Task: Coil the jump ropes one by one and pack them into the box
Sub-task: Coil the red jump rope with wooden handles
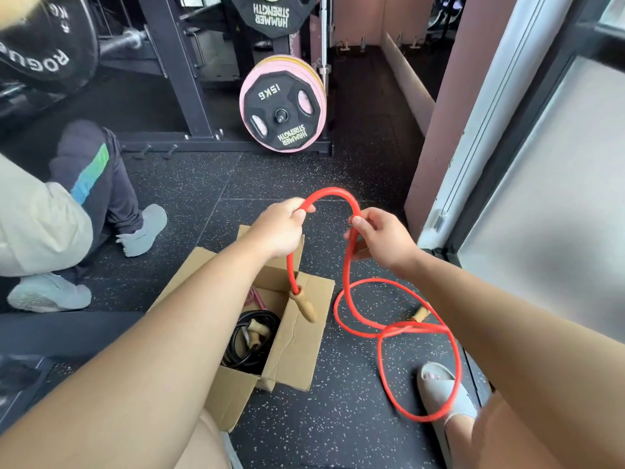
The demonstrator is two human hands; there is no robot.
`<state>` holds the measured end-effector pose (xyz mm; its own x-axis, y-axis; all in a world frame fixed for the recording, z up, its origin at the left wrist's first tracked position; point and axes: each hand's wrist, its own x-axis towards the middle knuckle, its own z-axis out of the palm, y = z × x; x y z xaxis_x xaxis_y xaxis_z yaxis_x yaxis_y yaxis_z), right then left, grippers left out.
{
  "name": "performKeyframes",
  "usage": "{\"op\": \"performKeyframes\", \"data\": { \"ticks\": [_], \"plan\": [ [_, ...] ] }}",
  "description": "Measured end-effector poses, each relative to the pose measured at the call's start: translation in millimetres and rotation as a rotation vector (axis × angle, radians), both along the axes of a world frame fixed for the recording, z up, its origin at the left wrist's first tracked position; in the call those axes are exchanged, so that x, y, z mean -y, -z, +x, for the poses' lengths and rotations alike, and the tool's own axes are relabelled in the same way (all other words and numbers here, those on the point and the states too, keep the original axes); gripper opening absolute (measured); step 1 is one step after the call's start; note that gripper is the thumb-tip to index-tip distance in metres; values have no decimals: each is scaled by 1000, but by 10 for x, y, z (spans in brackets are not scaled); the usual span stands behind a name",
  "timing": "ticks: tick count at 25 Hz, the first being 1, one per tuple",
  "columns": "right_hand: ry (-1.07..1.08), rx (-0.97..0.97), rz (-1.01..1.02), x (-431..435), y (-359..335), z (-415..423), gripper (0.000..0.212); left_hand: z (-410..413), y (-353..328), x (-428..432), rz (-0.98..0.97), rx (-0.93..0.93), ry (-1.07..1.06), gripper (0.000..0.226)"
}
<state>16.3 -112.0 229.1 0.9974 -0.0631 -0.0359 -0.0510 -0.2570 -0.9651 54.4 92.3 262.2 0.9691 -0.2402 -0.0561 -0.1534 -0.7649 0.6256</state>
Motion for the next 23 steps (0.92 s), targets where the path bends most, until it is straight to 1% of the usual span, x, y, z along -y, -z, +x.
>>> {"op": "performKeyframes", "data": {
  "ticks": [2,4,5,7,8,9,10,12,13,15,16,17,18,19,20,21,23],
  "plan": [
    [0,-48,121,-33,-19,-13,22,-26,7,54,-26,4,-29,28],
    [2,-76,233,-72,-33,-17,18,-77,28,112,-55,-35,-35,29],
    [7,-82,285,-96,-52,-22,16,-112,30,134,-103,-74,-17,37],
    [20,-86,408,-138,-107,-37,16,-176,60,178,-305,-182,64,61],
    [26,-93,473,-153,-140,-43,17,-209,72,211,-421,-243,111,71],
    [32,-104,538,-162,-173,-47,18,-228,76,240,-490,-273,137,77],
    [38,-113,593,-166,-196,-37,18,-210,84,263,-506,-252,137,78],
    [46,-79,637,-181,-238,-23,16,-164,69,280,-498,-153,121,68],
    [48,-19,588,-187,-265,-16,16,-161,37,279,-516,-122,110,63],
    [46,151,316,-175,-329,-21,19,-167,-31,265,-605,-122,93,60],
    [25,197,176,-156,-362,-42,24,-176,-66,262,-661,-123,83,63],
    [-30,186,90,-131,-384,-69,30,-177,-96,262,-710,-112,76,66],
    [-122,116,47,-105,-380,-93,38,-167,-121,259,-756,-95,67,70],
    [-240,5,21,-89,-366,-120,43,-149,-149,252,-798,-71,52,72],
    [-344,-92,3,-79,-330,-144,42,-132,-187,246,-842,-53,38,73],
    [-399,-122,-14,-80,-289,-150,35,-112,-214,238,-878,-50,34,73],
    [-343,-16,-35,-79,-224,-116,17,-122,-247,247,-914,-109,67,66]
  ]
}}
